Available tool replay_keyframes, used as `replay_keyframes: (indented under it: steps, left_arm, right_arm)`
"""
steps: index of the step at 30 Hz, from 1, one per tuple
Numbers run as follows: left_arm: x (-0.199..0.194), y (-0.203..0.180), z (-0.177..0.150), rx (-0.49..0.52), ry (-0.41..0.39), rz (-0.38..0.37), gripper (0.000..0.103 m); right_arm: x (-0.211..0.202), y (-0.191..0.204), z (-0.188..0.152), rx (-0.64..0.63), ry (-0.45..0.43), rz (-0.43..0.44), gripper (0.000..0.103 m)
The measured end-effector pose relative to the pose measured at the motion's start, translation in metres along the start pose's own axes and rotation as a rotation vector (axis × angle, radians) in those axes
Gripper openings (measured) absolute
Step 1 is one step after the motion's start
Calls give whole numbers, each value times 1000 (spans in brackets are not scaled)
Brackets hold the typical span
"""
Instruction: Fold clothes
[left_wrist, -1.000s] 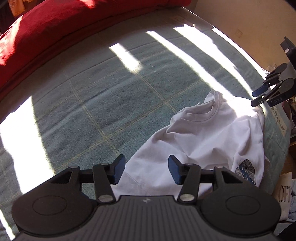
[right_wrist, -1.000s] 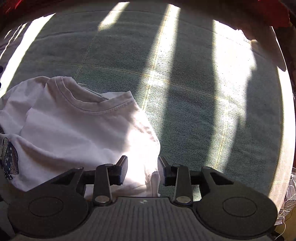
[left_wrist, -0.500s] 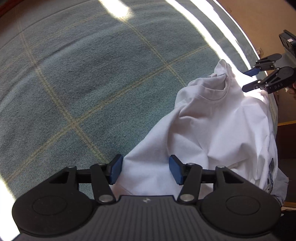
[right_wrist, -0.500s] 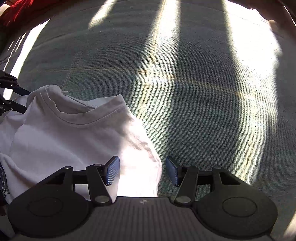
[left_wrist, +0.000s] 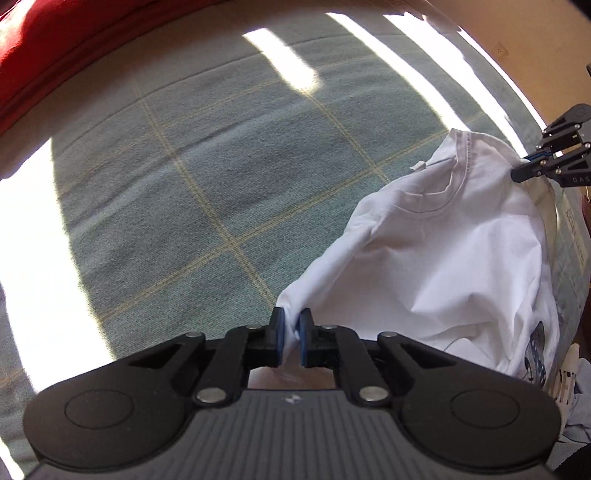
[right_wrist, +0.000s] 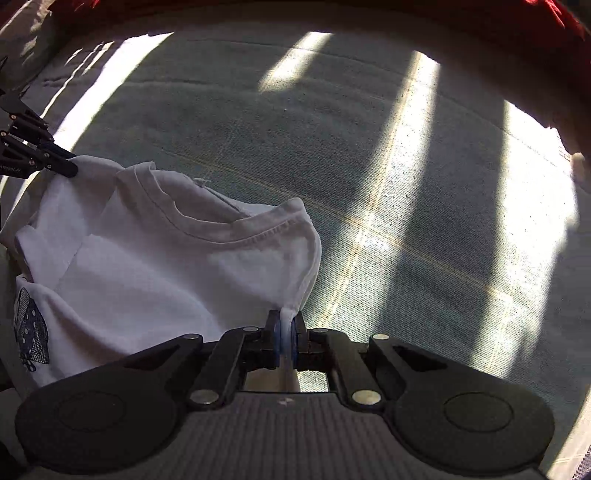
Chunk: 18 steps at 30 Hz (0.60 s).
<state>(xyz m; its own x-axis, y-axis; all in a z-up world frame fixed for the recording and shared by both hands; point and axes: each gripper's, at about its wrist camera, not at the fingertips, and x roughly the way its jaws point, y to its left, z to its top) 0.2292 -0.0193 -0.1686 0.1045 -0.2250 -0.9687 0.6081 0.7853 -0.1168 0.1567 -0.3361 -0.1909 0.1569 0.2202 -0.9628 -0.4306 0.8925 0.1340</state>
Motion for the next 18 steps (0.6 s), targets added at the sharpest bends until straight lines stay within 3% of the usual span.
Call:
replay_keyframes:
  steps: [5,8,18]
  left_arm:
    - [-25,34,6,-108,-68,101,6]
    - [-29,45,13,-115,-111,158,6]
    - [-1,64,43,-134,-159,213,6]
  right_arm:
    - [-3,-2,42,-46,-73,-66,5]
    - [4,3,66,-72,-100,-86,4]
    - [36,11,128,-77,-191,-222,3]
